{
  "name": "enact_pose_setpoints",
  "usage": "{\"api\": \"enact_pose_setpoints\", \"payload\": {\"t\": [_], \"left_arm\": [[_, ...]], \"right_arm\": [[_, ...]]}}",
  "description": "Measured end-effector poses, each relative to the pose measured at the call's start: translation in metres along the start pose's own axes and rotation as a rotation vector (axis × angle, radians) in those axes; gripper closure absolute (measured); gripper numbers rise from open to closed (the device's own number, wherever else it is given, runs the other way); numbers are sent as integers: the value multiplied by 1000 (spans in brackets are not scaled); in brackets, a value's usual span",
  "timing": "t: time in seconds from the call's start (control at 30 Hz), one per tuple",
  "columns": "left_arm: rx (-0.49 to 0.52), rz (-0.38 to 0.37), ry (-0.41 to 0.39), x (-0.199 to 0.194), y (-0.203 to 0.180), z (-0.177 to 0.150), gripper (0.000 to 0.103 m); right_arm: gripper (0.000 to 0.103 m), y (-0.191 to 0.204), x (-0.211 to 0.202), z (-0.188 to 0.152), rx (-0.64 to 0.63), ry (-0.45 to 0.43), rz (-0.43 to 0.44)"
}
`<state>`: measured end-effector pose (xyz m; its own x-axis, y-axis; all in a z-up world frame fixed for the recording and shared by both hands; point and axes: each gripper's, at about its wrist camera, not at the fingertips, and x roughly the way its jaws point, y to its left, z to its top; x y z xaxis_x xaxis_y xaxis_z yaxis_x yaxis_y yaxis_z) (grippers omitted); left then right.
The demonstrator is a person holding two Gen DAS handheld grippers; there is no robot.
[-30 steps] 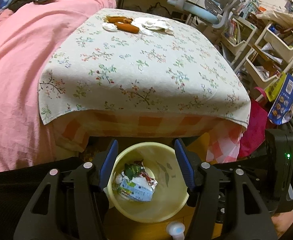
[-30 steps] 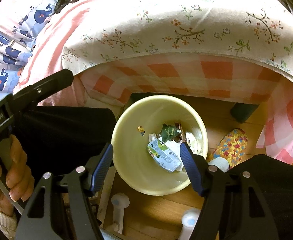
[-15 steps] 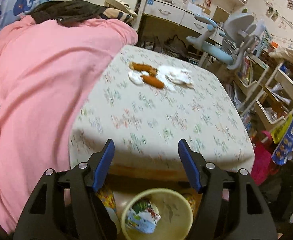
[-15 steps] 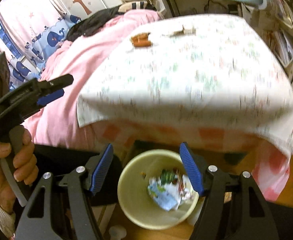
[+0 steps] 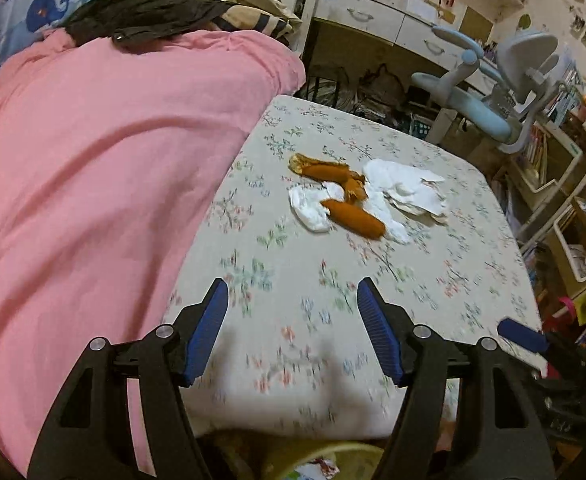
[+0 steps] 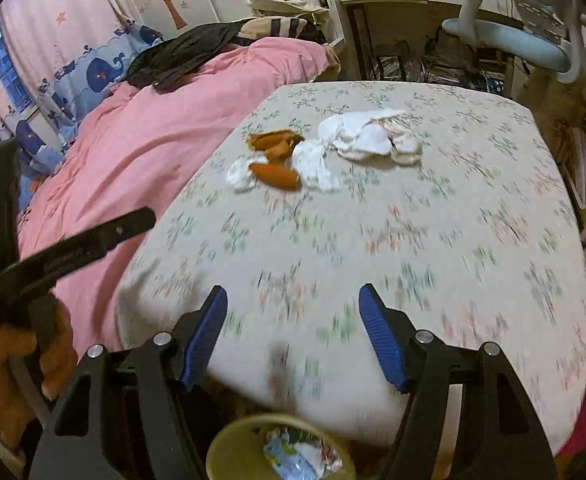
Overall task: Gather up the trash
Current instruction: 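Move both tools back over the table toward the tissues and food pieces, then grasp a white tissue with the right tool while the left tool grasps an orange food piece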
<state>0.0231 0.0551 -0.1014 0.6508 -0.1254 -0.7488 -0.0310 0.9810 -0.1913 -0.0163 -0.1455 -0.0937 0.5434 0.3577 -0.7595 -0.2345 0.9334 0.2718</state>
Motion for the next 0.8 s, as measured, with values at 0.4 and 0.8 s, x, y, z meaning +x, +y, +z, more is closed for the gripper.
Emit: {"api": "enact_pose_setpoints", "payload": {"t": [0.4,0.8], "left_arm": [[-26,-126,71,56,-26,33,39],[-128,-156,142,122,-41,55,39]], "right_arm": [[51,-20,57,55,27,-6,-53],[51,-52,79,63,71,48,-91]]}}
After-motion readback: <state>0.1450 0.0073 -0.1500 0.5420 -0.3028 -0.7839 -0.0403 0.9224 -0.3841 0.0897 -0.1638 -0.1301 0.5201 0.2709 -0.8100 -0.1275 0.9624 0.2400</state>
